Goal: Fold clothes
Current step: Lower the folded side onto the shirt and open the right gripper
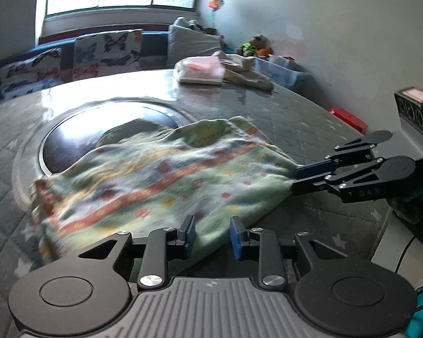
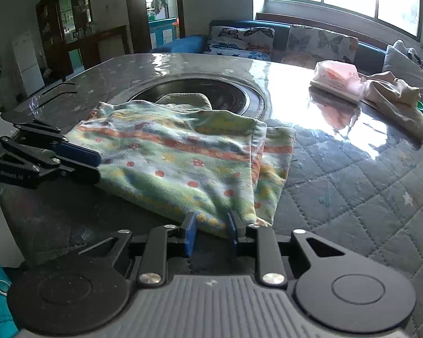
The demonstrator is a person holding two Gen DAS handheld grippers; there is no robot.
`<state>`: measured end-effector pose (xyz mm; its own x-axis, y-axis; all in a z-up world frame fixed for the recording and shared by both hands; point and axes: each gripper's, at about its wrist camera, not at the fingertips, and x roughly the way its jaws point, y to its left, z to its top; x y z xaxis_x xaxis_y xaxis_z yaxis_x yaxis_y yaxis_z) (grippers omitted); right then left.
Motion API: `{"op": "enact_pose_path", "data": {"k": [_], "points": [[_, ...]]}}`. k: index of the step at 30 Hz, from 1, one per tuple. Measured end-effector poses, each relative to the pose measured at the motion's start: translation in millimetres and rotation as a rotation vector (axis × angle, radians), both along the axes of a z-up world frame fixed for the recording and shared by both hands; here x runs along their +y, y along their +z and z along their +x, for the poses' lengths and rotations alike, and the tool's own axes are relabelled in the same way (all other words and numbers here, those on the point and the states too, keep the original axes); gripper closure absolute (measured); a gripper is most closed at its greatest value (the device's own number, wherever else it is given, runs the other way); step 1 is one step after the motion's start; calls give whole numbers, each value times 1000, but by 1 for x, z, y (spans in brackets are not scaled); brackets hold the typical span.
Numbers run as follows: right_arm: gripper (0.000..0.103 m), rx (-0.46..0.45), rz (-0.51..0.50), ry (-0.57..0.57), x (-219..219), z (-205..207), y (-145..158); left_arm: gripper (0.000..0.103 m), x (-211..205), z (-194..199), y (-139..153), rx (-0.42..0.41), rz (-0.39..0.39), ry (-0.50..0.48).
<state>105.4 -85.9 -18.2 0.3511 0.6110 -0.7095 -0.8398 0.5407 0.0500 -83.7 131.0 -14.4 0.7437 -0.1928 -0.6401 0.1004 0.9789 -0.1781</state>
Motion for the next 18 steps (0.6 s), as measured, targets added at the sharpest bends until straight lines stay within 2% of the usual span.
{"op": "enact_pose_path", "data": {"k": [13,18], "points": [[79,-2,-10,4,3,0,0,71,60,-46,-8,-8,-126,197],[78,-5,-18,11,5,0,4,70,64,-56,-3,-16,-55,185]]}}
